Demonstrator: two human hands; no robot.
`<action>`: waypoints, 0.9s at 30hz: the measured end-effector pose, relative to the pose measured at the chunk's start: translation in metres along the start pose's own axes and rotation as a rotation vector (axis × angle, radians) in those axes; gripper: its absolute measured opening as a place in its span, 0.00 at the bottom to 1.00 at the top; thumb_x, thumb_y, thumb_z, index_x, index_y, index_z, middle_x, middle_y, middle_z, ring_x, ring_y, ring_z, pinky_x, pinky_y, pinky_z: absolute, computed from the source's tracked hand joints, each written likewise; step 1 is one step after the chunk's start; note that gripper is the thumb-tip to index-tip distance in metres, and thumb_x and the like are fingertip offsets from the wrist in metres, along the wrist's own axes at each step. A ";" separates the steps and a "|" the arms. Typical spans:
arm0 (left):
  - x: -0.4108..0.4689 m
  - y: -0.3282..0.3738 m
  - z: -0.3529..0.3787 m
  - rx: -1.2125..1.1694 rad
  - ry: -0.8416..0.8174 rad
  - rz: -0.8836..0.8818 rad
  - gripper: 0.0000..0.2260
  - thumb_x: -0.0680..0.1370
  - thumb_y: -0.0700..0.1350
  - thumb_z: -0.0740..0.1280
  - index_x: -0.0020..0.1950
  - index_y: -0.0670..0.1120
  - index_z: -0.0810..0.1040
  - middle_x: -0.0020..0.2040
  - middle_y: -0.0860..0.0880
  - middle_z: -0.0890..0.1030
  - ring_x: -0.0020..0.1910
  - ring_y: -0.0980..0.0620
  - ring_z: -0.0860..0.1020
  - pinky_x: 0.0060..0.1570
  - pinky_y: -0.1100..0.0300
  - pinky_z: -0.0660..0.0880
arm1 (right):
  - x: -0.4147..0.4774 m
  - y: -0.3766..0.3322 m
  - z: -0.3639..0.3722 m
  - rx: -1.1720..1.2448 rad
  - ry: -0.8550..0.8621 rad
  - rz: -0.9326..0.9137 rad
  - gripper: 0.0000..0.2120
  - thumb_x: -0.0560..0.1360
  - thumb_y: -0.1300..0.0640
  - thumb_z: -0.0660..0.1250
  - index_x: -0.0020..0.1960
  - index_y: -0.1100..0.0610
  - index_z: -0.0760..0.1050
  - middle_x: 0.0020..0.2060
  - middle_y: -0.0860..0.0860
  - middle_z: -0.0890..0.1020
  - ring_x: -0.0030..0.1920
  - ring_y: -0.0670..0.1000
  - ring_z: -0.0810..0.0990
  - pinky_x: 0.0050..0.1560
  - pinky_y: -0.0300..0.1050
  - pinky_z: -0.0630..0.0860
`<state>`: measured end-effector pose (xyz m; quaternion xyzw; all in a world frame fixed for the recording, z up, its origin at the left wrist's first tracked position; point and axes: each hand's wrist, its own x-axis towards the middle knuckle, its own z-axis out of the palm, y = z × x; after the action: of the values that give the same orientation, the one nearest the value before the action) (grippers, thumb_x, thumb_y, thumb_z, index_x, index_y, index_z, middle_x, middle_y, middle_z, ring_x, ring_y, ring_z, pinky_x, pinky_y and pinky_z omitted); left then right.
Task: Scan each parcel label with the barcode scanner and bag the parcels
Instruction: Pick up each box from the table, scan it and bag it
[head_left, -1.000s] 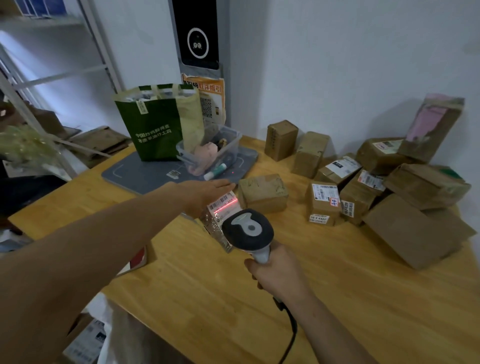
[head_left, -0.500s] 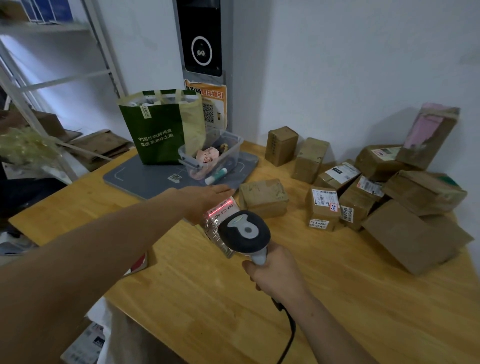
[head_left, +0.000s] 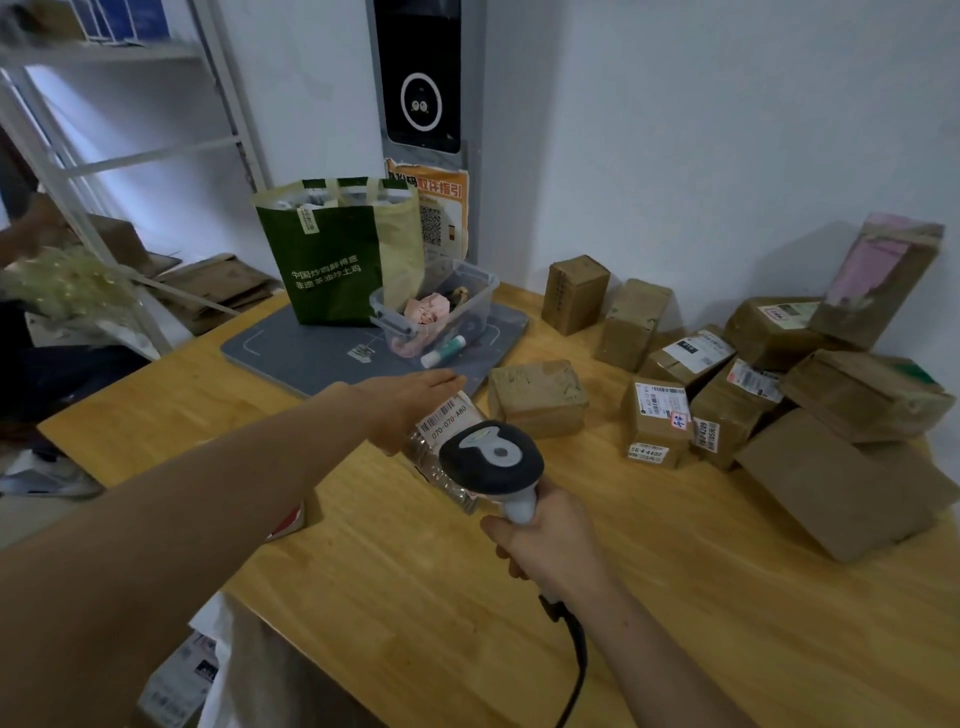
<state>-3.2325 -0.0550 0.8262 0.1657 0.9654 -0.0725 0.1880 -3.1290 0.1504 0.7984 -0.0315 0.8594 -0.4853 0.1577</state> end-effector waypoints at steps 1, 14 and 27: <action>-0.004 -0.004 0.004 -0.033 0.014 -0.025 0.53 0.70 0.38 0.75 0.79 0.50 0.38 0.79 0.52 0.41 0.78 0.49 0.48 0.72 0.53 0.60 | 0.001 -0.003 0.003 0.060 -0.020 0.021 0.09 0.73 0.60 0.69 0.45 0.51 0.70 0.33 0.53 0.80 0.26 0.47 0.76 0.27 0.39 0.74; -0.146 -0.048 0.209 -1.293 0.888 -0.959 0.48 0.55 0.64 0.78 0.71 0.52 0.65 0.64 0.48 0.73 0.64 0.48 0.73 0.61 0.45 0.74 | 0.020 -0.034 0.119 0.340 -0.268 0.124 0.04 0.72 0.67 0.70 0.40 0.64 0.75 0.23 0.53 0.75 0.23 0.50 0.73 0.26 0.42 0.71; -0.263 -0.067 0.307 -1.431 0.735 -1.722 0.40 0.69 0.55 0.76 0.75 0.49 0.59 0.75 0.36 0.57 0.71 0.35 0.60 0.71 0.44 0.62 | 0.006 -0.055 0.212 0.330 -0.460 0.227 0.07 0.71 0.68 0.70 0.37 0.63 0.74 0.24 0.56 0.75 0.22 0.51 0.71 0.25 0.41 0.69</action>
<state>-2.9216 -0.2568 0.6512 -0.6730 0.5761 0.4347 -0.1622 -3.0763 -0.0541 0.7416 -0.0183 0.7087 -0.5777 0.4045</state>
